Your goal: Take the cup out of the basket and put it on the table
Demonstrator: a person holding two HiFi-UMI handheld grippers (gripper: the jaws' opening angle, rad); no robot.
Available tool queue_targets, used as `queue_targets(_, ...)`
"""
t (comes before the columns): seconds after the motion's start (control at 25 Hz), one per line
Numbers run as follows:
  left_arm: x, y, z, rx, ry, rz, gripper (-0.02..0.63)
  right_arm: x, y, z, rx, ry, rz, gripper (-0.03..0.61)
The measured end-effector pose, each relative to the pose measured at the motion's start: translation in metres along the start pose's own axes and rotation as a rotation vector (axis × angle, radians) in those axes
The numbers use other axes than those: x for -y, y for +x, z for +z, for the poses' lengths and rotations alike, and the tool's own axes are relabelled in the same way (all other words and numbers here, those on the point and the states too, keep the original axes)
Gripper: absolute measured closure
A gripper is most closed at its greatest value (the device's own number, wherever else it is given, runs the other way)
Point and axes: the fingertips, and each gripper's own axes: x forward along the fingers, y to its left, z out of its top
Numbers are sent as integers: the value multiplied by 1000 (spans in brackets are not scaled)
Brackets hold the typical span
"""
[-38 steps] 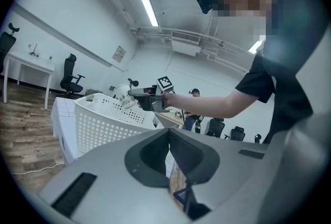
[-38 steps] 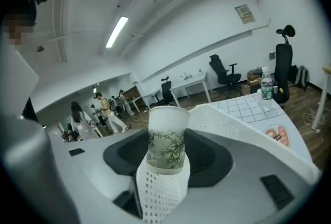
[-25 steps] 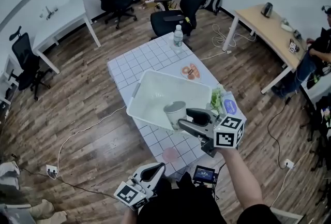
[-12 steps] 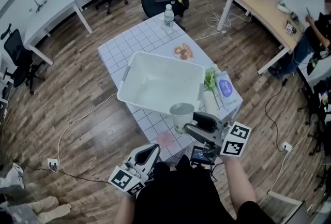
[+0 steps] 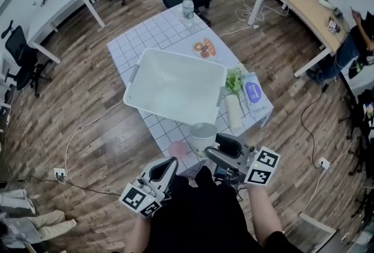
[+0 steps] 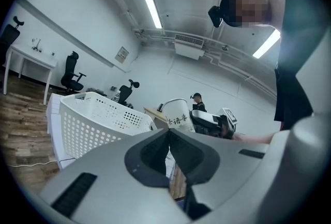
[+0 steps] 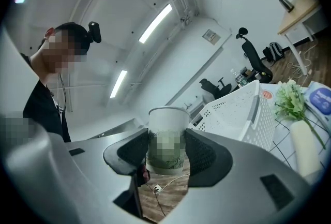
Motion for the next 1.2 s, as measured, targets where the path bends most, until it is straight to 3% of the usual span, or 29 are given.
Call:
queue_targets(0.24,11,4,-11,4,-2,59,604,1,-19,10,55,30,39,353)
queue_targets(0.4,16,-2,-9,27,16,73,604,-12,-26,16,87,-13,55,353)
queue_targets(0.76,28,-56,1,48,77,36,604,-61,-30,7,145,-66,25,353)
queue_targets(0.92,34,-96,-6,37,101,17,604,-91,-24,-11,161,-87,8,353)
queue_targets(1.2,55,-142,-16,31,114,-88,604,-150,-24,-59,172,-133,6,353)
